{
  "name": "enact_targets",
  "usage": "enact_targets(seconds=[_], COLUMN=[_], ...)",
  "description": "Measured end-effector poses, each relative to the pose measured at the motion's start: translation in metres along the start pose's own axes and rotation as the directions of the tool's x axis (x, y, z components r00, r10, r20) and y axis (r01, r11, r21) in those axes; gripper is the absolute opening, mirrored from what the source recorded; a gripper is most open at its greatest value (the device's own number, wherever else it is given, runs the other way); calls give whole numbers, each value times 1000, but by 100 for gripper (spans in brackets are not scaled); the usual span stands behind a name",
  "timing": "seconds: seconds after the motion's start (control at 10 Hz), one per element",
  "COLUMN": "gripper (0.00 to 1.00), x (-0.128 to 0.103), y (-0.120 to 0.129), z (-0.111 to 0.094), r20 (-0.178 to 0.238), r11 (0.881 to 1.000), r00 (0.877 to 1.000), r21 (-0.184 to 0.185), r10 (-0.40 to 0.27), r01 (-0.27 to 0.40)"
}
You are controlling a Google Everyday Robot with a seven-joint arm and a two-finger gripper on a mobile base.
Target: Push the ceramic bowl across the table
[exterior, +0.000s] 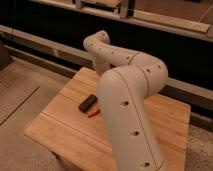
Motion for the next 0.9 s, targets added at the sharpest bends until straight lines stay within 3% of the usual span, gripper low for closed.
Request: enact_targets(seconds=[0.3,0.9], gripper=[0,0], x=[1,-34], y=[-8,-43], z=[23,45], r20=[-48,-65], r11=[1000,1000], r00=[999,998], r21=[-13,11], r10=[4,-9], r01=[-5,10])
